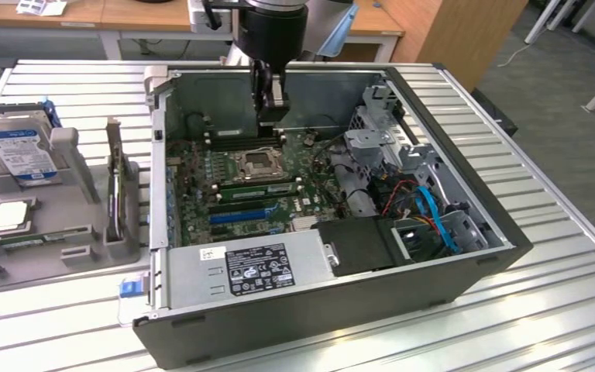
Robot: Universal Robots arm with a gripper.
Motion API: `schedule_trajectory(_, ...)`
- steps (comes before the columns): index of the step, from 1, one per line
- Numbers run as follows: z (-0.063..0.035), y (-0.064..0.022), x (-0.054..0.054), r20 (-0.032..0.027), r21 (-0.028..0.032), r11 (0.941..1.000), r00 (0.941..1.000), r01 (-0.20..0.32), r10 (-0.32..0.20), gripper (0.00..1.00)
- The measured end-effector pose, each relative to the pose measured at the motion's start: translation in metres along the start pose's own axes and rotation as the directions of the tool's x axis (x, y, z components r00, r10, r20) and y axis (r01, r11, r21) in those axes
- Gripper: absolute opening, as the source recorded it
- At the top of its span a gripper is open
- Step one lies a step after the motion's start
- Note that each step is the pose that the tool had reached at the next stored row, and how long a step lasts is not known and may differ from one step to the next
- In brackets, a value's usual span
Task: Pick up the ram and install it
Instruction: 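Press down the ram until it locks into place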
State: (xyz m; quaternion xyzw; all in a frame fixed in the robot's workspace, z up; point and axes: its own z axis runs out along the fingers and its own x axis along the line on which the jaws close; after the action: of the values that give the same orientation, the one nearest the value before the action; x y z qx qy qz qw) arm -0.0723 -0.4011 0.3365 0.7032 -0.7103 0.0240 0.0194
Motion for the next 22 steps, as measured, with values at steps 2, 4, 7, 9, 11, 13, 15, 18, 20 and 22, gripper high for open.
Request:
schedule_trajectory(2,0.0000,0.0000,0.0000,0.0000,-0.0001,1.0000,1.0000,0.000,0.000,0.11)
schedule_trajectory(4,-0.0001,0.0000,-0.0002,-0.0001,-0.0001,1.0000,1.0000,0.000,0.000,0.11)
schedule_trajectory(7,-0.0001,0.0000,-0.0003,0.0000,0.0003,1.0000,1.0000,0.006,-0.006,0.11)
schedule_trajectory(9,-0.0001,0.0000,-0.0004,0.0001,0.0011,0.9998,0.9998,0.018,-0.018,0.11)
schedule_trajectory(11,0.0000,0.0000,-0.0005,0.0003,0.0025,0.9992,0.9992,0.041,-0.041,0.11)
schedule_trajectory(13,0.0001,0.0000,-0.0005,0.0004,0.0040,0.9980,0.9980,0.063,-0.063,0.11)
schedule_trajectory(15,0.0000,0.0000,-0.0005,0.0003,0.0050,0.9966,0.9966,0.082,-0.082,0.11)
schedule_trajectory(18,0.0000,0.0000,-0.0005,0.0004,0.0057,0.9957,0.9957,0.093,-0.093,0.11)
schedule_trajectory(20,0.0000,0.0001,-0.0005,0.0002,0.0047,0.9971,0.9971,0.076,-0.076,0.11)
schedule_trajectory(22,-0.0001,0.0001,-0.0005,0.0001,0.0024,0.9992,0.9992,0.040,-0.040,0.11)
